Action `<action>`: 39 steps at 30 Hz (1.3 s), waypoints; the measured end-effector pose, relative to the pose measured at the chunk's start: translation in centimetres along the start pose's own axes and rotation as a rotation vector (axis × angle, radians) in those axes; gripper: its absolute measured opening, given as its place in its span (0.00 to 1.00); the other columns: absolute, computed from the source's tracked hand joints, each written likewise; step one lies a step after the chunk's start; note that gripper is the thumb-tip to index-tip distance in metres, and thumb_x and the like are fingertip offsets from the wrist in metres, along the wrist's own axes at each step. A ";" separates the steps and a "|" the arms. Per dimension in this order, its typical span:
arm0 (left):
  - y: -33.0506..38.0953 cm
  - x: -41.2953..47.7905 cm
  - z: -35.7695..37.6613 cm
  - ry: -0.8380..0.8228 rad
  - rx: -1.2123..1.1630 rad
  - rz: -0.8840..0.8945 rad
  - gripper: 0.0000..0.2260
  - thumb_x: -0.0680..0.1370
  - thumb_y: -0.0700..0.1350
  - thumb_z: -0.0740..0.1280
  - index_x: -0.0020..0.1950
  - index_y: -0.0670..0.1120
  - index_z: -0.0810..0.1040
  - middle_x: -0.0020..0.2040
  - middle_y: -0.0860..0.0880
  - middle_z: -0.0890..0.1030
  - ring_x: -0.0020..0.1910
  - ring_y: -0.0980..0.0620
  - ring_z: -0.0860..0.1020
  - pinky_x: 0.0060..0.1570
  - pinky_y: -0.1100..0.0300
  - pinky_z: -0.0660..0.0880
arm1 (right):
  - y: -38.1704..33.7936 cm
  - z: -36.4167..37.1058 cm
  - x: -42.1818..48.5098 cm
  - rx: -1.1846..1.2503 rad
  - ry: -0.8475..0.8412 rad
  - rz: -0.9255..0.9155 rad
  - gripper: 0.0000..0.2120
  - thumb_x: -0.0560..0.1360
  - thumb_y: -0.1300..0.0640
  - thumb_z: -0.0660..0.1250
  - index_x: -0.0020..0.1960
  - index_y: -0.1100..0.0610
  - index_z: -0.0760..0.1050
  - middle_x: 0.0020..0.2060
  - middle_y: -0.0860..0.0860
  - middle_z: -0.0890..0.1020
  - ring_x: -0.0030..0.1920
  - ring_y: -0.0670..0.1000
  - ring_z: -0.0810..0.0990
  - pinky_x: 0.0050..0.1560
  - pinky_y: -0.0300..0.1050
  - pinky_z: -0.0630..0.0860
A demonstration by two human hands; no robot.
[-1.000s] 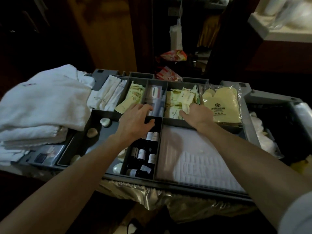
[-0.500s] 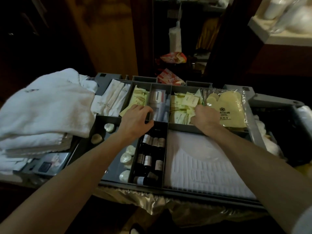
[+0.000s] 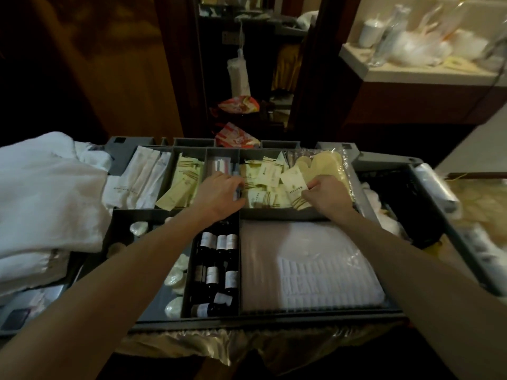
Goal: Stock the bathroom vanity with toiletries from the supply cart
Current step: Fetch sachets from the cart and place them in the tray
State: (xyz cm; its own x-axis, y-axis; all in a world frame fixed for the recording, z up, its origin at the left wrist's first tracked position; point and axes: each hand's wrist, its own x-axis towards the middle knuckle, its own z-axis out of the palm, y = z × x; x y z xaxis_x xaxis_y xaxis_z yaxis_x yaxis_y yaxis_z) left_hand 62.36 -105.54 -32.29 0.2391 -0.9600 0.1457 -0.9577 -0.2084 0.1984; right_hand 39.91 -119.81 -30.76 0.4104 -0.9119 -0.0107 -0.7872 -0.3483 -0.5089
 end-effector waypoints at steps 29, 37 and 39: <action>1.6 7.6 4.8 -0.313 0.284 0.178 0.17 0.75 0.51 0.72 0.60 0.48 0.74 0.57 0.45 0.79 0.57 0.45 0.75 0.50 0.51 0.75 | 3.0 0.9 -5.7 0.736 -0.269 0.275 0.19 0.74 0.67 0.73 0.62 0.57 0.73 0.53 0.50 0.84 0.51 0.51 0.84 0.41 0.40 0.79; 2.1 5.8 3.0 -0.101 0.089 0.089 0.09 0.77 0.48 0.71 0.56 0.48 0.79 0.48 0.46 0.82 0.47 0.48 0.78 0.48 0.53 0.75 | 3.9 1.7 -5.0 0.784 -0.249 0.308 0.13 0.77 0.65 0.70 0.59 0.55 0.75 0.54 0.49 0.83 0.53 0.50 0.83 0.49 0.47 0.82; 2.4 4.6 2.3 -0.075 -0.056 0.000 0.09 0.77 0.49 0.72 0.54 0.47 0.80 0.47 0.47 0.82 0.46 0.47 0.79 0.48 0.51 0.79 | 3.4 2.2 -4.8 0.852 -0.269 0.331 0.12 0.77 0.64 0.69 0.59 0.55 0.77 0.54 0.50 0.84 0.53 0.51 0.83 0.47 0.46 0.81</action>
State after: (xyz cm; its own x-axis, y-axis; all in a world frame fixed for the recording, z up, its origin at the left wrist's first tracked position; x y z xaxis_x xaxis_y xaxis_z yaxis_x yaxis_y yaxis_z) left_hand 60.79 -110.91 -33.38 0.2240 -0.9718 0.0732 -0.9468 -0.1992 0.2529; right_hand 36.26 -116.15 -34.36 0.4027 -0.8181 -0.4106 -0.3263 0.2908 -0.8994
